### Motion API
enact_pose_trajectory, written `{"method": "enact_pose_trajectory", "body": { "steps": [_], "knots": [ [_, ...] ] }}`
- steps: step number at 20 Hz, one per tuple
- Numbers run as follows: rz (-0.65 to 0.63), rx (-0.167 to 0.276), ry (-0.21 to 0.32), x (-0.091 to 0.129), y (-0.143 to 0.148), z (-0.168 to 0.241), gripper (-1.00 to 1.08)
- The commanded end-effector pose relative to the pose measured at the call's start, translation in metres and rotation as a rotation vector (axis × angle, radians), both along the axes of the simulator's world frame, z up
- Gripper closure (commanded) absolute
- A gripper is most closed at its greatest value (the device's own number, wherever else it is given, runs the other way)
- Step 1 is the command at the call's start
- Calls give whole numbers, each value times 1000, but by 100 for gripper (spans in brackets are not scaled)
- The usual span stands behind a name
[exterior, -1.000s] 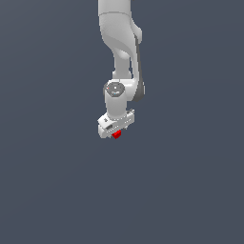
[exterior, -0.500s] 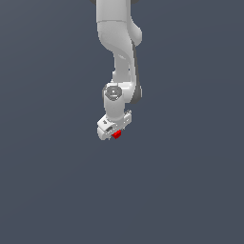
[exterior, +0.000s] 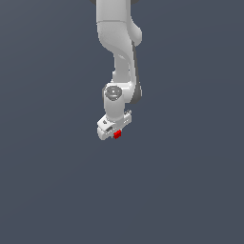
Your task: Pick up the red cube and move it to a goal position.
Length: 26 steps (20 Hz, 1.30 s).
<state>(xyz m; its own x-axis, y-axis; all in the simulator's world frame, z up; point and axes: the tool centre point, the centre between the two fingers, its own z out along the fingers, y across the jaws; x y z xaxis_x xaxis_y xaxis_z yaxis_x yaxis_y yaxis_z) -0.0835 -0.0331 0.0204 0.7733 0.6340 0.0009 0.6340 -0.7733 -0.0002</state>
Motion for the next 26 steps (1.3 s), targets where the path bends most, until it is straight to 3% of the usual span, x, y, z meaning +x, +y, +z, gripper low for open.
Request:
{"method": "enact_pose_trajectory", "body": {
  "steps": [1, 13, 26],
  "knots": [
    [0, 0, 0, 0, 0, 0, 108],
    [0, -1, 0, -2, 6, 36, 108],
    [2, -1, 1, -5, 25, 153, 108]
  ]
}}
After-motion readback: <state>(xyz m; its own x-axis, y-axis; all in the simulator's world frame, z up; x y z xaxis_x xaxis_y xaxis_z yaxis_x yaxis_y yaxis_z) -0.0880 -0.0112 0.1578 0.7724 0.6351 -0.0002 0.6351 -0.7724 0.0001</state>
